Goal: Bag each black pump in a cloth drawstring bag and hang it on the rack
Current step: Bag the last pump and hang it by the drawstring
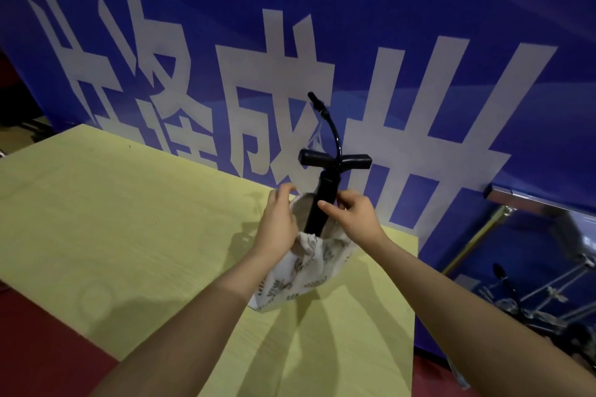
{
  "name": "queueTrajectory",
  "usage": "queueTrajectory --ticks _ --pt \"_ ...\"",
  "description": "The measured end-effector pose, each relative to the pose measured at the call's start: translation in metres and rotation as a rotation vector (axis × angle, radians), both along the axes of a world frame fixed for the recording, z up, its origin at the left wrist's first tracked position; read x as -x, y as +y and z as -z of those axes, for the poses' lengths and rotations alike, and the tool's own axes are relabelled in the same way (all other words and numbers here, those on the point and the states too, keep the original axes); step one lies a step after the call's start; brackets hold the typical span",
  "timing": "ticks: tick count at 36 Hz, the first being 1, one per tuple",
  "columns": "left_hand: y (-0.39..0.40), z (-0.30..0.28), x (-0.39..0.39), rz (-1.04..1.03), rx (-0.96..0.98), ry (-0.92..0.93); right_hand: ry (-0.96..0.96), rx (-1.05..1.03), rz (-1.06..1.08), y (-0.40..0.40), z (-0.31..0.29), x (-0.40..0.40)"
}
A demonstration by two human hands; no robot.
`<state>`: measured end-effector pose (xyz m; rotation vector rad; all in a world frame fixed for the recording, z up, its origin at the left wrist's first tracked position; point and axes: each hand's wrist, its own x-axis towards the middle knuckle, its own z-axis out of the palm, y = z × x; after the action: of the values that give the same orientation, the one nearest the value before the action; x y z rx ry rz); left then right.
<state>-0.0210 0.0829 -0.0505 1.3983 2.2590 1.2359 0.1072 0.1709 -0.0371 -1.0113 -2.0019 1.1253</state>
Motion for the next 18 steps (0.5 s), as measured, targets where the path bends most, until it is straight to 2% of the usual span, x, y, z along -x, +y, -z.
queueTrajectory --ticks 4,8,13,18 --pt "-0.002 -0.012 -0.002 -0.015 -0.139 0.088 -0.086 -0.092 -0.003 -0.001 0.007 0.004" --pt "-0.006 -0.015 -0.001 0.011 -0.19 0.181 -0.14 -0.131 0.012 0.002 0.01 0.006" --pt "-0.003 -0.021 -0.001 0.044 -0.08 0.341 -0.187 -0.175 -0.017 0.003 0.009 0.01" --pt "0.002 -0.028 0.002 0.015 0.005 0.387 -0.26 -0.103 -0.174 0.008 0.004 0.001"
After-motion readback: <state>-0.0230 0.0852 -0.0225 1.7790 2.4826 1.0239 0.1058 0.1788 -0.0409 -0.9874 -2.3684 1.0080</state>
